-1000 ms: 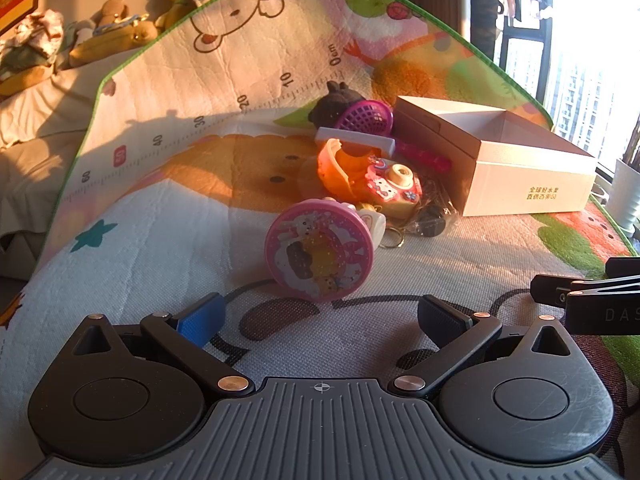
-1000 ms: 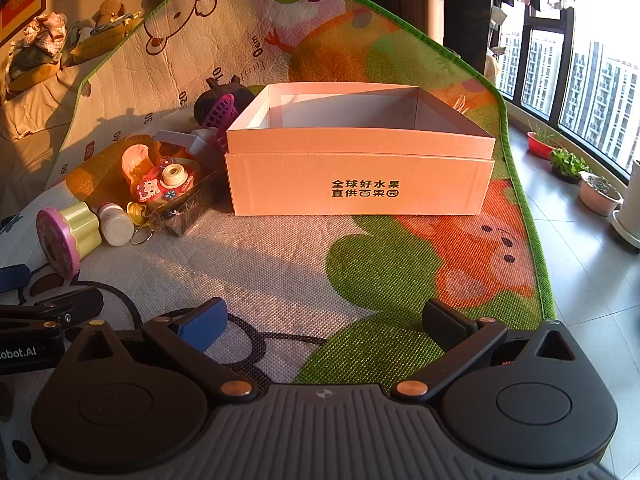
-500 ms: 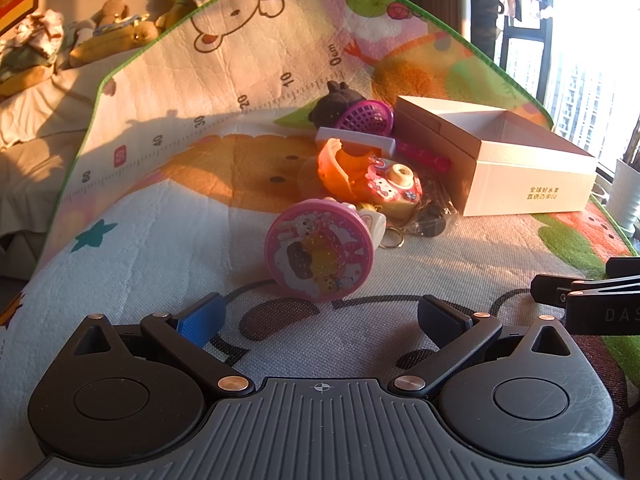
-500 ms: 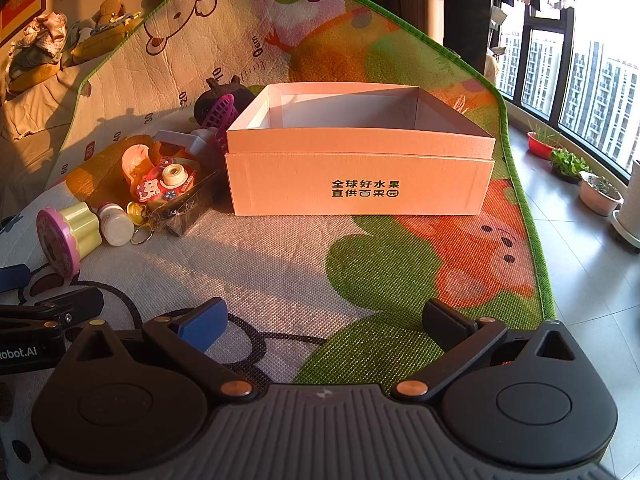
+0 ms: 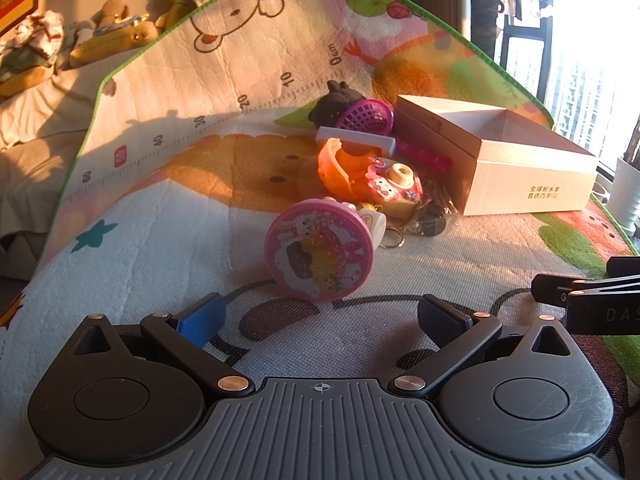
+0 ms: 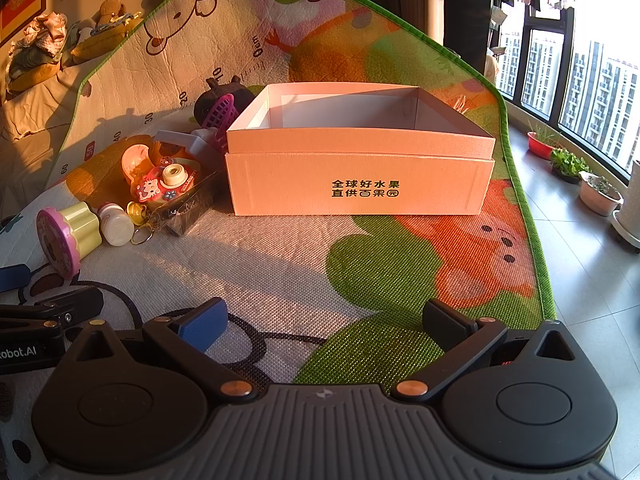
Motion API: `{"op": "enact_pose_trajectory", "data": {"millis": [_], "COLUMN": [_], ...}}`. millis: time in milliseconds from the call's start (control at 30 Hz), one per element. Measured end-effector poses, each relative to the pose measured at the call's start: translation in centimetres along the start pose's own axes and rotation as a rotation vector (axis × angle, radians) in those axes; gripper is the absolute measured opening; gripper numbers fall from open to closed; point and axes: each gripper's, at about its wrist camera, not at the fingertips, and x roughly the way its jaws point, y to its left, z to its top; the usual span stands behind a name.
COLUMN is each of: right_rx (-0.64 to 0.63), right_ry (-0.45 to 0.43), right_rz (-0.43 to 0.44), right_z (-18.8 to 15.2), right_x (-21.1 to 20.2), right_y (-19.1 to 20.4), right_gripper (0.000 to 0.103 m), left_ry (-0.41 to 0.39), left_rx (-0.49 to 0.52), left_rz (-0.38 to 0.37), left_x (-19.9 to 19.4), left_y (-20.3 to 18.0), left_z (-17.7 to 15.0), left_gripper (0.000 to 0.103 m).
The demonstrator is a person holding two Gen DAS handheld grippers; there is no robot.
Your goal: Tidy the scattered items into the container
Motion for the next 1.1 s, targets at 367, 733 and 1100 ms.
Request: {"op": "enact_pose_trajectory", "data": {"millis": [367,733,1100], "right_rx": [0.000,0.000,0.014], "right_ry": [0.000,0.000,0.056], "right_rz": [0.000,-0.001,-0.030], "right_z": [-0.03,-0.23,-0.06], "right_x": [0.06,-0.08,-0.65], "right_y": [0.07,-0.07,0.33], "right_gripper": [0.103,0.103,0.103], "left_ry": [0.000,-0.001,0.036], "left_rx": [0.000,0.000,0.000], "left_rz": [0.000,-0.001,0.003], "left_x": [0.01,0.00,0.15], "left_y": [-0.02,-0.01,-0.12], "left_z": [0.00,-0.01,0.32], "left_gripper": [0.103,0.103,0.103]}}
